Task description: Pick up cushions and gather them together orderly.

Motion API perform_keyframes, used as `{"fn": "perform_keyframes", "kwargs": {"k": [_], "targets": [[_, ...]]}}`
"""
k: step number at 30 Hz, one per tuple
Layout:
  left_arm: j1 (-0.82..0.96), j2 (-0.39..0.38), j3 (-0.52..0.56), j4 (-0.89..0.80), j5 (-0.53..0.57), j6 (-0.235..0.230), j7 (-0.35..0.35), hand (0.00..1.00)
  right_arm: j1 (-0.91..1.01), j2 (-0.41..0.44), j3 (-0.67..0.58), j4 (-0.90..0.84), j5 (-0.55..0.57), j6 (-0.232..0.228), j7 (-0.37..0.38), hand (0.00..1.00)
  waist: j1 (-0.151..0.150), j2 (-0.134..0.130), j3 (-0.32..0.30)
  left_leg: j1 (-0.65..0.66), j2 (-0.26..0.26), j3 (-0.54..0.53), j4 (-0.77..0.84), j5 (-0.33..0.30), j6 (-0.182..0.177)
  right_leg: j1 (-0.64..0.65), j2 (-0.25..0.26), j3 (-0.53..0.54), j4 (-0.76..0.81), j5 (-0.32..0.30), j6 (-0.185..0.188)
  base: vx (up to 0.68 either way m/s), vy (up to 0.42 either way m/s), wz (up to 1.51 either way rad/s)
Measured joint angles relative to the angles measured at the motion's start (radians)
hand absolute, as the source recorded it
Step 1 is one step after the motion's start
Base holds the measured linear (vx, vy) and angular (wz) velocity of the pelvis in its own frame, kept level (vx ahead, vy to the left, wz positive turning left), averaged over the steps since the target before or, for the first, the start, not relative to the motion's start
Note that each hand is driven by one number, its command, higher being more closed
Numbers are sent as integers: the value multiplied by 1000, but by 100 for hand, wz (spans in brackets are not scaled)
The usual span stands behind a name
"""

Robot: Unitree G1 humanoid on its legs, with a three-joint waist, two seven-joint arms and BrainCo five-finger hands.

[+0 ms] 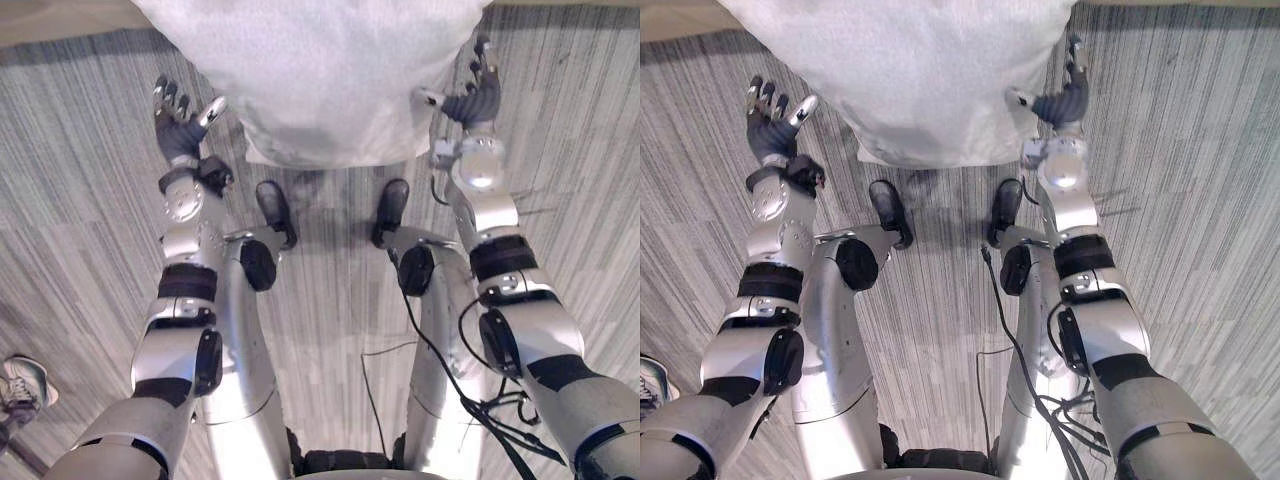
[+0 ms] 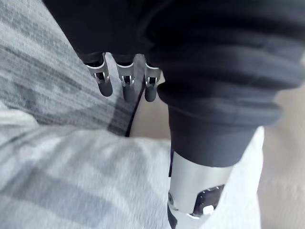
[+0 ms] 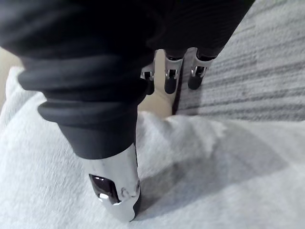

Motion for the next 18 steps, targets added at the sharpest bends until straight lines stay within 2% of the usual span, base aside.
{"fn": "perform_keyframes", "kwargs": {"k": [3, 7, 12, 14, 18], "targets": [[-28, -11, -12, 1, 1, 2, 43, 100, -12, 29, 6, -2, 22, 1, -31, 100, -3, 0, 0, 0, 4, 0, 11, -2, -3, -1, 0, -2, 10, -2, -1, 0, 38, -5], [-19, 21, -16, 0, 2, 3, 54, 100, -11, 26, 28, -16, 70, 0, -34, 100, -4, 0, 0, 0, 12, 1, 14, -2, -4, -1, 3, -5, 8, -1, -2, -43, 33, -4], [17, 38, -29, -61, 5, 5, 72, 100, 72, 22, 79, -167, 96, -2, -25, 100, -11, 0, -1, 21, 27, 11, 15, -2, -2, 13, 15, 1, 0, 11, -9, -54, 28, -9], [79, 37, -44, -125, 11, 5, 82, 100, 135, 23, 109, -235, 95, -3, -20, 100, -14, 0, -1, 62, 34, 14, 8, -2, -3, 50, 23, 1, -12, 12, -10, -18, 10, -9], [252, 8, -75, -272, 51, -2, 92, 100, 320, 30, 153, -387, 61, -11, -18, 100, -21, 4, -18, 259, 42, 14, -69, -3, -5, 256, 45, -14, -102, 15, -16, -35, -27, -3]]}}
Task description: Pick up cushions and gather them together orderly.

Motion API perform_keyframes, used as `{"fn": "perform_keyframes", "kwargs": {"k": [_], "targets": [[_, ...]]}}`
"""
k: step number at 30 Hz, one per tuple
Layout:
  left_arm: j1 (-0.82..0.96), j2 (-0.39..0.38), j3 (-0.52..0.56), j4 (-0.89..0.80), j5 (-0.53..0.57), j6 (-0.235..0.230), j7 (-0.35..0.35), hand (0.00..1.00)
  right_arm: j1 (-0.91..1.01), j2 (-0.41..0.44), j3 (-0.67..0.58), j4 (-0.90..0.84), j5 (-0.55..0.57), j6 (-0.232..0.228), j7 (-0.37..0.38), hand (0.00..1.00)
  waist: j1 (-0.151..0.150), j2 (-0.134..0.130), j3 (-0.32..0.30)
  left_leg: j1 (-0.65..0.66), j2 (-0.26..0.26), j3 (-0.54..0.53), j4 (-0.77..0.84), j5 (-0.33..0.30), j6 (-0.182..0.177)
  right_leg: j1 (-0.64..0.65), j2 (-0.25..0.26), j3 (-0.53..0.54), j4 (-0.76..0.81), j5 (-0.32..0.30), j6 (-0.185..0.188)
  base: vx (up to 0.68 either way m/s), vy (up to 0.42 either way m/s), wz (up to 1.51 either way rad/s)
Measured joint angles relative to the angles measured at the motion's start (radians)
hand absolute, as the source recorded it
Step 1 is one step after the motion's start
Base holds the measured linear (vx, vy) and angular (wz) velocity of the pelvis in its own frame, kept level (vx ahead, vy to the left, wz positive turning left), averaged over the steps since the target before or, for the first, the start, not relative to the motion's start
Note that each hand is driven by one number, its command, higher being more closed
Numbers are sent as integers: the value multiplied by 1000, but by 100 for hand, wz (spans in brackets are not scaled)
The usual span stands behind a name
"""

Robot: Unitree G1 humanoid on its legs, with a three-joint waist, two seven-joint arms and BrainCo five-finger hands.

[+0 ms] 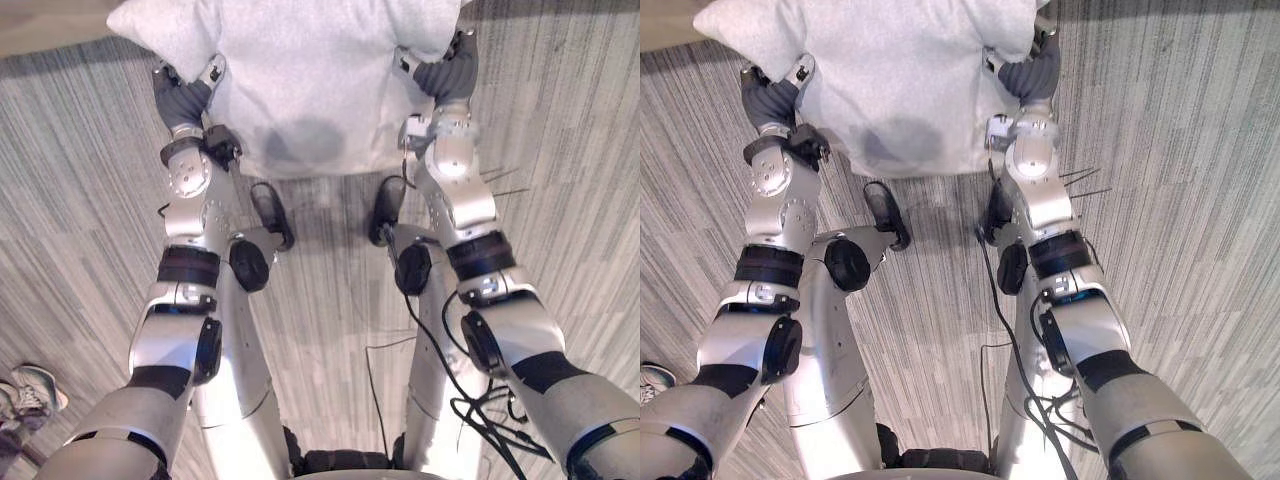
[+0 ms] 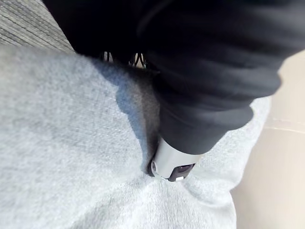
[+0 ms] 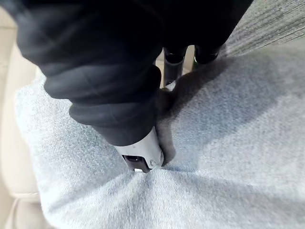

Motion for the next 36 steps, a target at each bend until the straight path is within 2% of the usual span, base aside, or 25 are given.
{"fn": "perform_keyframes", "kwargs": {"k": [1, 4, 5, 6, 7, 8, 12, 14, 17, 23, 27, 29, 30, 31, 32, 33, 34, 36], "targets": [[65, -16, -7, -54, 20, -12, 0, 100, 73, 5, 11, -71, -6, -17, 2, 100, 0, -3, -28, 56, 4, 5, -35, 2, -4, 56, 9, -2, -41, 2, 3, -40, -44, -2], [222, -66, -33, -192, 57, -40, 0, 100, 253, 19, 20, -247, -38, -51, 11, 100, 1, -2, -35, 265, -6, 27, -149, 2, -18, 262, 8, -21, -162, 5, 6, 2, -35, -3], [316, -95, -43, -244, 76, -47, -1, 100, 342, 34, 25, -299, -48, -68, 33, 100, -2, -1, -69, 338, -10, 36, -199, 4, -22, 337, 5, -33, -219, 10, 9, 43, -29, -3], [360, -107, -52, -264, 82, -53, -1, 100, 387, 38, 29, -324, -51, -76, 40, 100, -2, -1, -83, 378, -10, 42, -223, 8, -27, 377, 5, -39, -243, 13, 10, 112, -11, 1], [439, -124, -70, -303, 90, -60, -6, 100, 468, 43, 33, -376, -67, -84, 58, 100, -1, 0, -92, 474, -13, 53, -263, 15, -33, 473, 6, -44, -289, 29, 3, 183, 2, 5], [531, -139, -85, -341, 98, -68, -8, 100, 555, 43, 51, -422, -83, -104, 79, 100, -3, 0, -134, 558, -17, 69, -312, 16, -35, 554, 8, -46, -339, 31, 2, 198, 12, 7], [697, -145, -100, -373, 107, -80, -37, 100, 701, 42, 99, -483, -83, -121, 140, 100, -2, 0, -207, 745, -43, 95, -429, 22, -45, 734, 11, -50, -455, 37, 11, 196, 28, 8], [805, -143, -100, -374, 107, -90, -68, 100, 779, 40, 120, -472, -82, -143, 204, 100, 0, 1, -261, 860, -71, 110, -528, 35, -62, 840, 11, -47, -547, 49, 25, 227, 24, 5], [880, -138, -101, -374, 108, -94, -96, 100, 802, 16, 120, -419, -80, -146, 261, 100, 0, 1, -301, 947, -97, 121, -617, 59, -59, 929, 12, -39, -646, 80, 31, 209, 35, 1], [939, -132, -119, -374, 119, -94, -126, 100, 810, -20, 117, -363, -74, -146, 296, 100, -2, 3, -317, 1029, -117, 118, -677, 59, -59, 1026, 15, -26, -745, 114, 41, 116, 49, -7], [961, -119, -123, -374, 119, -93, -137, 100, 809, -27, 117, -353, -73, -146, 305, 100, 1, 2, -318, 1052, -118, 117, -656, 19, -49, 1037, 15, -10, -724, 114, 43, 22, 59, -15], [975, -120, -125, -374, 128, -82, -141, 100, 808, -26, 114, -317, -73, -145, 306, 100, -1, 4, -317, 1063, -112, 108, -608, -49, -37, 975, 2, -6, -545, 101, 63, -29, 122, -20], [977, -118, -126, -374, 129, -76, -141, 100, 810, -26, 113, -309, -73, -143, 306, 100, -5, 3, -317, 1067, -115, 107, -600, -59, -35, 952, -11, -7, -485, 102, 63, -22, 134, 4], [978, -115, -133, -374, 137, -63, -144, 100, 820, -24, 104, -296, -73, -143, 306, 100, -10, 1, -316, 1087, -137, 102, -593, -71, -21, 909, -45, -6, -361, 112, 68, 27, 76, 26], [982, -116, -139, -374, 147, -56, -148, 100, 827, -23, 96, -276, -73, -142, 308, 100, -15, 7, -314, 1112, -151, 92, -595, -80, -1, 869, -65, -10, -270, 130, 32, 52, 73, 31], [986, -115, -139, -374, 152, -56, -152, 100, 832, -23, 96, -270, -73, -140, 309, 100, -23, 17, -315, 1118, -151, 86, -595, -82, 6, 871, -64, -10, -274, 102, 24, 98, 16, 34], [986, -112, -133, -376, 155, -57, -155, 100, 835, -23, 95, -269, -73, -140, 318, 100, -28, 29, -311, 1120, -151, 73, -597, -87, 9, 868, -59, -14, -342, 62, 29, 131, -26, 35], [980, -109, -123, -377, 155, -57, -155, 100, 837, -18, 91, -267, -73, -135, 335, 100, -29, 32, -309, 1120, -152, 50, -606, -93, 6, 855, -46, -11, -510, 73, 38, 170, -62, 41]]}}
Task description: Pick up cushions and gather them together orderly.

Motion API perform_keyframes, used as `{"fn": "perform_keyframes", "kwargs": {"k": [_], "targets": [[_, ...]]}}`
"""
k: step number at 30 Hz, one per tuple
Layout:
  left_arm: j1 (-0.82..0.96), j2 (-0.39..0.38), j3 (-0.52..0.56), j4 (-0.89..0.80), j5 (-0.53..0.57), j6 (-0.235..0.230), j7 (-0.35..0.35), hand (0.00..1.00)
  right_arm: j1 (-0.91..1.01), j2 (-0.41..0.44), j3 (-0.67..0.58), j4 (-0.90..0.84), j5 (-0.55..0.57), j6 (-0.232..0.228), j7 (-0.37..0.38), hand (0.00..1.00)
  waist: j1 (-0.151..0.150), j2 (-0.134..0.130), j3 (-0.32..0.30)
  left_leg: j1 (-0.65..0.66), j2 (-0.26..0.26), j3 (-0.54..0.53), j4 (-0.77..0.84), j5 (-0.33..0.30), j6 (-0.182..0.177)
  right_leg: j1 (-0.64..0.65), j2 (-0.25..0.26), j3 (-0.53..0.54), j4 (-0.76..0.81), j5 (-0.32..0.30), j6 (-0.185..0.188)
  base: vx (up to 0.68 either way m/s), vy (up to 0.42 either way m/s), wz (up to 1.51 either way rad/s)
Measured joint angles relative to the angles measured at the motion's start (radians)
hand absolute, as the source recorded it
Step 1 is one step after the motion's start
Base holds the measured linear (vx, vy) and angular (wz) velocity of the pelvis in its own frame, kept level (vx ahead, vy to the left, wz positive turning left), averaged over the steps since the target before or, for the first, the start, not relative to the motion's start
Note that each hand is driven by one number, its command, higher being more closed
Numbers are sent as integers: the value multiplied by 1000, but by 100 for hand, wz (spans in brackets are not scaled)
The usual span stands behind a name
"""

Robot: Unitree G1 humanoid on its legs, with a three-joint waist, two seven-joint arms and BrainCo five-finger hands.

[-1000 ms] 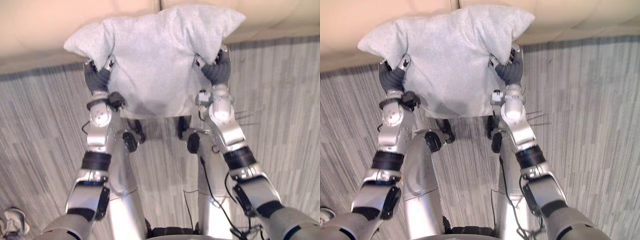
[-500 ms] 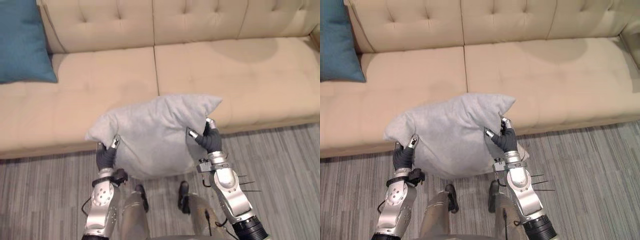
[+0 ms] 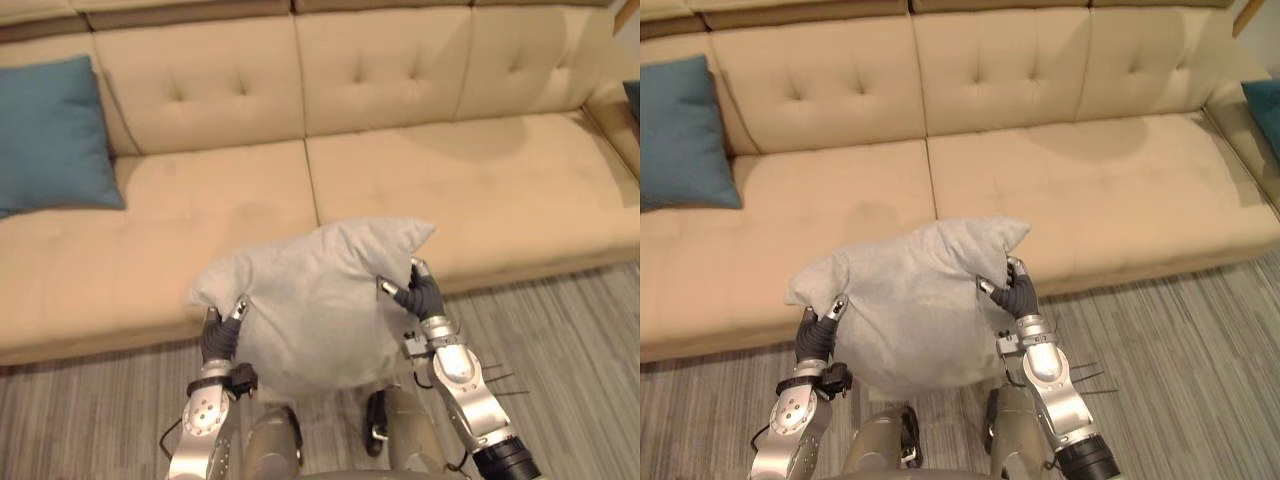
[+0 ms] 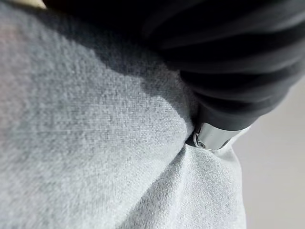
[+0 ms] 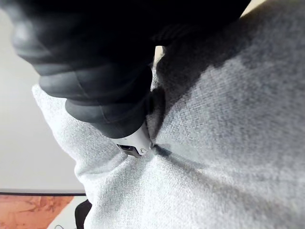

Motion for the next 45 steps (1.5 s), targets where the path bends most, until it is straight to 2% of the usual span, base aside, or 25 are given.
{"fn": "perform_keyframes", "kwargs": {"k": [2, 3, 4, 5, 6, 7, 8, 9, 10, 11, 12, 14, 15, 17, 19, 20, 21, 23, 25, 30, 34, 36, 38, 41, 45], "targets": [[-4, 1, -1, 0, 0, 2, -6, 100, 10, 4, -16, 0, 0, 1, 15, 100, -11, -2, 0, 8, -15, -42, -11, -11, -18, -12, -2, 6, -165, 53, 29, 289, -143, 66], [-4, 1, -10, 0, 0, 4, -17, 100, 28, 2, -31, -1, 0, 1, 17, 100, -22, -7, 0, 41, -33, -75, -16, -34, -50, -7, -10, 18, -253, 95, 42, 365, -215, 91], [-4, -7, -15, 2, 1, 8, -28, 100, 45, 1, -40, -1, 0, 2, 17, 100, -33, -2, -1, 67, -32, -99, -14, -56, -73, 8, -3, 40, -223, 168, 36, 487, -296, 91], [-2, -15, -23, 2, 3, 13, -29, 100, 58, -4, -46, -1, 0, 2, 17, 100, -32, 24, -1, 97, -15, -116, -25, -62, -84, 9, 16, 35, -167, 158, 23, 458, -207, 46], [1, -42, -20, 0, 6, 13, -41, 100, 63, -15, -51, -5, 0, 3, 17, 100, -26, 47, -7, 90, 8, -153, 23, -32, -123, 4, 35, 20, -116, 102, -4, 462, -200, 14], [0, -50, -18, -1, 6, 11, -45, 100, 59, -17, -52, -7, -1, 4, 17, 100, -25, 48, -7, 64, 17, -174, 76, -8, -146, -2, 42, 13, -93, 89, -9, 451, -203, -12], [-9, -55, -17, 0, 5, 12, -50, 100, 54, -20, -60, -12, -2, 4, 17, 100, -24, 50, -8, 6, 35, -204, 200, 47, -183, -5, 61, 4, -66, 64, -32, 348, -207, -22], [-15, -57, -18, 1, 5, 13, -54, 100, 50, -20, -69, -15, -3, 4, 17, 100, -21, 50, -8, -20, 46, -205, 253, 86, -186, -4, 72, 1, -64, 59, -41, 434, -230, -38], [-32, -65, -22, 12, 6, 17, -70, 100, 49, -30, -83, -28, -3, 4, 15, 100, -18, 50, -8, -59, 60, -201, 328, 170, -187, 12, 86, 2, -77, 55, -53, 416, -159, -37], [-50, -75, -29, 36, 7, 20, -81, 100, 50, -43, -102, -43, -3, 4, 14, 100, -17, 50, -8, -78, 59, -188, 375, 179, -192, 36, 89, 7, -97, 50, -62, 396, -124, -33], [-64, -77, -31, 51, 7, 20, -89, 100, 51, -44, -114, -48, -2, 4, 13, 100, -19, 50, -8, -85, 57, -177, 391, 175, -186, 53, 90, 13, -111, 49, -63, 357, -51, -15], [-102, -79, -44, 78, 8, 22, -94, 100, 54, -38, -143, -61, -1, 4, 7, 100, -30, 49, -7, -103, 52, -110, 397, 129, -122, 140, 90, 33, -187, 38, -64, 342, 31, -1], [-105, -79, -47, 78, 8, 22, -95, 100, 54, -36, -148, -62, -1, 3, 7, 100, -29, 48, -7, -111, 52, -101, 388, 118, -104, 156, 90, 35, -200, 36, -61, 304, 109, 5], [-121, -73, -52, 78, 9, 22, -96, 100, 45, -35, -151, -63, -1, 1, 7, 100, -20, 45, -6, -184, 8, -100, 233, 94, -63, 198, 56, 45, -230, 21, -30, 207, 172, 3], [-119, -68, -52, 77, 14, 22, -94, 100, 44, -33, -150, -61, -8, 1, 3, 100, -13, 49, -7, -179, -20, -100, 45, 124, -89, 199, 40, 58, -225, 17, -2, 152, 241, -21], [-114, -70, -51, 71, 24, 22, -91, 100, 44, -32, -149, -60, -11, 2, -3, 100, 1, 73, -11, -161, -12, -100, -106, 244, -69, 201, 56, 80, -214, 2, 25, 176, 302, -39], [-122, -57, -47, 71, 29, 26, -86, 100, 46, 2, -148, -54, -11, 19, -6, 100, 4, 52, -13, -156, -33, -80, -92, 234, -63, 199, 41, 110, -217, 1, 37, 153, 261, -30], [-126, -32, -20, 54, 29, 26, -86, 100, 30, 42, -139, -54, -11, 22, -5, 100, 2, 32, -20, -156, -60, -49, -105, 231, -57, 190, 14, 140, -236, 7, 47, 141, 206, -11], [-130, -28, 14, 36, 28, 26, -74, 100, -15, 52, -108, -54, -10, 23, -5, 100, 6, 25, -20, -157, -68, -23, -105, 230, -57, 188, 2, 164, -263, 29, 73, 98, 146, -30], [-269, -20, 42, 20, 29, 24, 7, 100, -188, 62, -91, -54, -10, 23, -53, 100, 25, 23, -20, -157, -68, -16, -148, 240, -39, 183, 8, 168, -314, 67, 73, 9, 23, -15], [-480, 33, 66, 47, 47, 20, 118, 100, -452, 65, -84, 23, -10, 19, -139, 100, 28, 10, -11, -184, -65, -20, -207, 290, -31, 130, 19, 169, -319, 110, 51, -87, -19, -1], [-647, 83, 66, 127, 53, 19, 177, 100, -601, 63, -93, 101, -11, 19, -194, 100, 30, -1, 3, -203, -68, -27, -236, 327, -34, 102, 19, 165, -320, 124, 49, -112, -38, 10], [-865, 129, 63, 241, 76, 19, 245, 100, -778, 65, -131, 201, -46, 19, -259, 100, 35, -9, 51, -222, -68, -43, -265, 370, -37, 79, 19, 158, -319, 130, 46, -167, -72, 20], [-1120, 167, 65, 343, 109, 19, 325, 100, -981, 76, -203, 276, -92, 20, -342, 100, 53, -9, 119, -259, -79, -51, -332, 441, -41, 15, 20, 148, -318, 145, 45, -198, -70, 13], [-1339, 192, 63, 478, 152, 17, 382, 100, -1147, 88, -261, 379, -153, 20, -460, 100, 51, -7, 130, -326, -84, -74, -451, 542, -50, -96, 25, 128, -316, 171, 39, -144, -62, 14]]}}
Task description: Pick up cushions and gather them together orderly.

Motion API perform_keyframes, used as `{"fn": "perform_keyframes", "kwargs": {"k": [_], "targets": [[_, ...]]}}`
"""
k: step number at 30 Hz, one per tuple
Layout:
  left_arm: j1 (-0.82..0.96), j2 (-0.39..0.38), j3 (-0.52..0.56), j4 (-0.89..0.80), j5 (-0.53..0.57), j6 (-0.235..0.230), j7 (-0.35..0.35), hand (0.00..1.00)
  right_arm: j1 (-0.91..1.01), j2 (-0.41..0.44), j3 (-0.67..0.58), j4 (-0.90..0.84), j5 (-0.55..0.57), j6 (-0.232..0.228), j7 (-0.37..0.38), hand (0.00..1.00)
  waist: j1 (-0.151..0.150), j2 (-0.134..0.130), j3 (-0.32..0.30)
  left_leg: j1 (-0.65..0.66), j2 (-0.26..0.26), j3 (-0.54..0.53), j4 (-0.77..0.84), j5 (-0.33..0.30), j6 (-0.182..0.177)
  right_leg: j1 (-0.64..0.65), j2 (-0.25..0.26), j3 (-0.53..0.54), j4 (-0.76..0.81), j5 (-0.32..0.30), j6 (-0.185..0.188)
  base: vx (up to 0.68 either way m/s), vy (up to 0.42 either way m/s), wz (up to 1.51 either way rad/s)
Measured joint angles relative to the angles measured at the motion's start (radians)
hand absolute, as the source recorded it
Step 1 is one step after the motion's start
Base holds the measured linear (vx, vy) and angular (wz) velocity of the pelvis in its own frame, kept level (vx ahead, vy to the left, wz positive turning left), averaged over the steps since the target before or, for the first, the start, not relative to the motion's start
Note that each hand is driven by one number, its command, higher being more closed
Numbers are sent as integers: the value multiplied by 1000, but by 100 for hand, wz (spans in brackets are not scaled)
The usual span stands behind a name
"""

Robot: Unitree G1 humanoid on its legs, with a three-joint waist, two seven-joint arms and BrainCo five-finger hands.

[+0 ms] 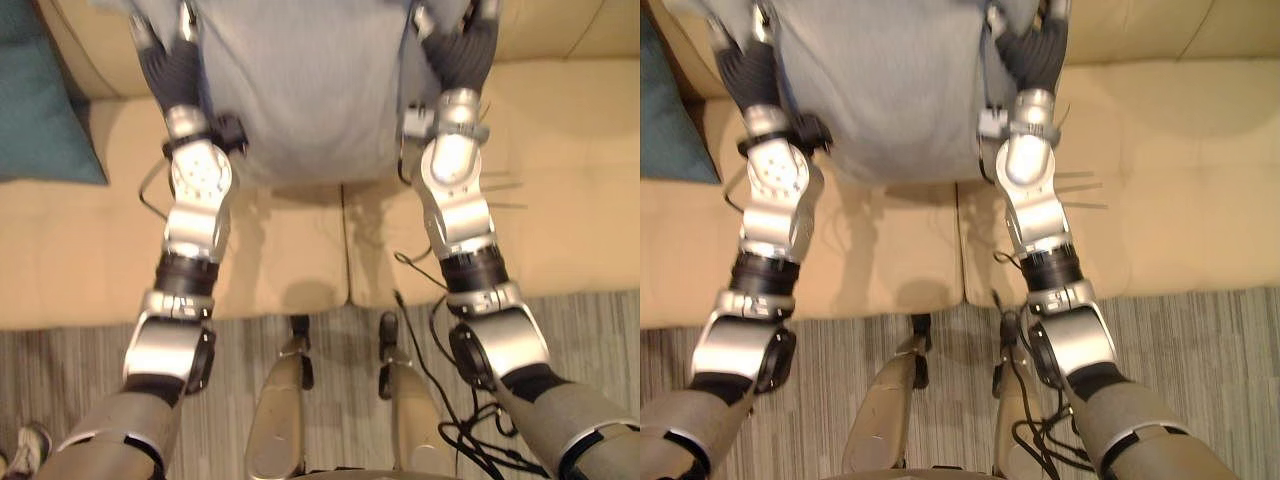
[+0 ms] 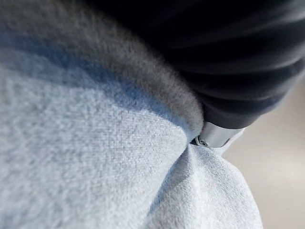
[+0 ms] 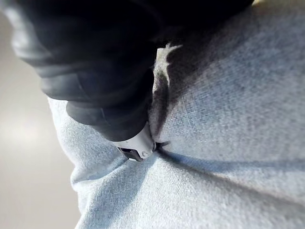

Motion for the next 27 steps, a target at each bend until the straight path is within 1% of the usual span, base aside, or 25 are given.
{"fn": "perform_keyframes", "kwargs": {"k": [2, 4, 5, 7, 8, 9, 11, 13, 16, 18, 20, 21, 24, 26, 27], "targets": [[-113, 5, 0, 86, 6, 1, 9, 100, -76, 3, -22, 50, -16, -1, -49, 100, -3, 2, 7, -45, -1, -9, -48, 46, -1, -66, 1, -15, 8, 9, -1, -96, -51, 9], [-191, 5, -1, 137, 6, 2, 4, 100, -138, 2, -55, 93, -17, 0, -67, 100, -9, 3, 27, -78, -1, -18, -62, 65, -3, -105, 0, -20, 19, 11, -2, -61, -28, 12], [-249, 5, -1, 159, 6, 2, 3, 100, -191, 1, -80, 115, -17, 1, -83, 100, -11, 4, 49, -104, -1, -20, -87, 87, -6, -145, 1, -22, 24, 15, -3, -46, -25, 6], [-278, 4, 1, 163, 5, 2, 0, 100, -217, -2, -91, 115, -16, 1, -94, 100, -12, 4, 61, -143, -1, -20, -92, 97, -13, -190, 0, -22, 35, 16, -3, -16, -33, 1], [-292, 0, 4, 164, 4, 2, -8, 100, -229, -9, -98, 115, -16, 2, -96, 0, -12, 5, 62, -187, 2, -21, -92, 104, -14, -234, 0, -26, 39, 19, -5, 2, -39, 2], [-294, -2, 5, 164, 4, 2, -13, 0, -231, -9, -106, 115, -16, 4, -96, 0, -12, 5, 62, -200, 2, -22, -92, 105, -14, -248, 0, -28, 42, 19, -5, 18, -42, 3], [-298, -19, 12, 164, -4, 3, -18, 0, -237, -10, -126, 114, -14, 14, -99, 0, -10, 4, 83, -218, 8, -21, -90, 105, -14, -266, 0, -36, 48, 19, -5, 35, -41, 4], [-310, -56, 55, 138, -16, -1, -17, 0, -248, -26, -135, 81, -12, 15, -116, 0, -2, 5, 90, -242, 13, -20, -89, 105, -14, -289, 1, -48, 55, 19, -6, 57, -49, 3], [-338, -63, 90, 118, -28, -2, -18, 0, -278, -57, -135, 41, -9, 23, -119, 0, 5, 5, 90, -271, 18, -16, -77, 105, -15, -319, 2, -55, 70, 18, -6, 48, -45, 1], [-338, -64, 110, 114, -34, -2, -19, 0, -278, -75, -135, 32, -5, 26, -118, 0, 4, 5, 90, -281, 19, -16, -72, 105, -15, -322, 2, -64, 70, 18, -6, 39, -42, 5], [-336, -60, 114, 107, -52, -2, -32, 0, -278, -118, -134, 25, 8, 26, -111, 0, 5, 5, 90, -287, 20, -15, -70, 104, -15, -331, 0, -68, 81, 18, -6, 27, -38, 3], [-333, -55, 114, 104, -60, -2, -39, 0, -278, -130, -134, 25, 11, 26, -111, 0, 5, 5, 90, -287, 20, -15, -69, 104, -15, -333, 0, -69, 86, 18, -6, 0, 0, 0], [-287, 4, 116, 79, -102, -6, -75, 0, -272, -203, -124, 3, 87, 26, -50, 0, 2, 5, 90, -288, 20, -7, -42, 101, -19, -332, -4, -71, 107, 17, -7, -19, -19, 1], [-242, 70, 127, 44, -145, -17, -102, 0, -249, -287, -125, -54, 154, 22, -3, 0, 4, 4, 90, -288, 22, -1, -28, 96, -24, -331, -5, -73, 119, 8, -19, -55, -35, 0], [-229, 90, 129, 37, -153, -20, -108, 0, -238, -310, -125, -64, 168, 21, 7, 0, 4, 4, 90, -288, 24, -1, -24, 95, -25, -328, -5, -76, 121, 5, -22, -68, -43, 3]]}}
